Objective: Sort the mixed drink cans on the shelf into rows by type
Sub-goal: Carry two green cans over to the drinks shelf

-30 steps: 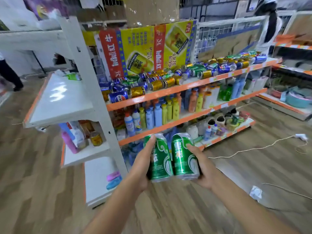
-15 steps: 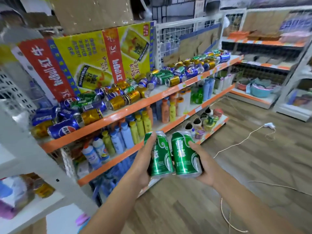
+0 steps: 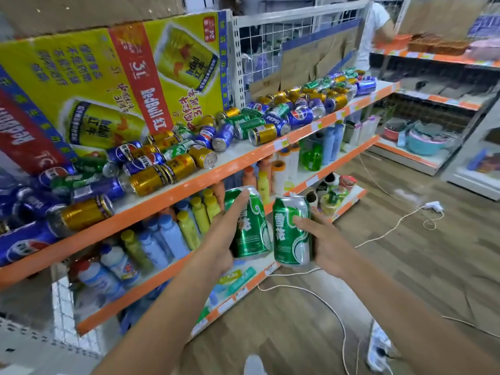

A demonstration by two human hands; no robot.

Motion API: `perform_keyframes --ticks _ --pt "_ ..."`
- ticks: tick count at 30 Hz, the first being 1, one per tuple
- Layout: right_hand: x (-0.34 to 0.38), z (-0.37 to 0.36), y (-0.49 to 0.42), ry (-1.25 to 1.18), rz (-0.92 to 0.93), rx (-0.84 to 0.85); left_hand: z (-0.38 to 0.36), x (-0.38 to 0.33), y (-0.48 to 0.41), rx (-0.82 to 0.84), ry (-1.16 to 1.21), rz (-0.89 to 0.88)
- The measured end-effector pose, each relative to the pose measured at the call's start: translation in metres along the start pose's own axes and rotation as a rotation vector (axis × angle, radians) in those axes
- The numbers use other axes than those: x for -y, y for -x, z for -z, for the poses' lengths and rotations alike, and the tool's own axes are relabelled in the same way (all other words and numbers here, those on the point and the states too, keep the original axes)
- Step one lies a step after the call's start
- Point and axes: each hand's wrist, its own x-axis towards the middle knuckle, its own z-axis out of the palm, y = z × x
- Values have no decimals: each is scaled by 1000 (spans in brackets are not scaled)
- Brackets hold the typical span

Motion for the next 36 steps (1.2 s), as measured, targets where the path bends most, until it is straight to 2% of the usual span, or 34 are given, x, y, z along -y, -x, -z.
perform_keyframes --ticks 7,12,20,24,27,30,32,36 --pt "26 9 -96 150 8 -5 -1 -26 -109 -23 47 0" --pt "60 4 -174 173 36 -44 0 -64 -177 -18 71 19" --pt "85 -10 -275 175 71 -20 22 -102 -250 -192 48 -22" --pt "97 -12 -320 259 111 46 24 -119 -283 -250 57 -133" --pt "109 -11 -352 365 132 105 23 -129 -305 -261 -20 -195" --pt "122 -9 -387 614 215 152 23 -136 -324 -265 -189 -234" --pt "132 -8 -408 782 255 230 22 -141 -333 -289 -317 -283" --pt "153 -7 -442 945 267 443 21 -154 -343 -339 -584 -376"
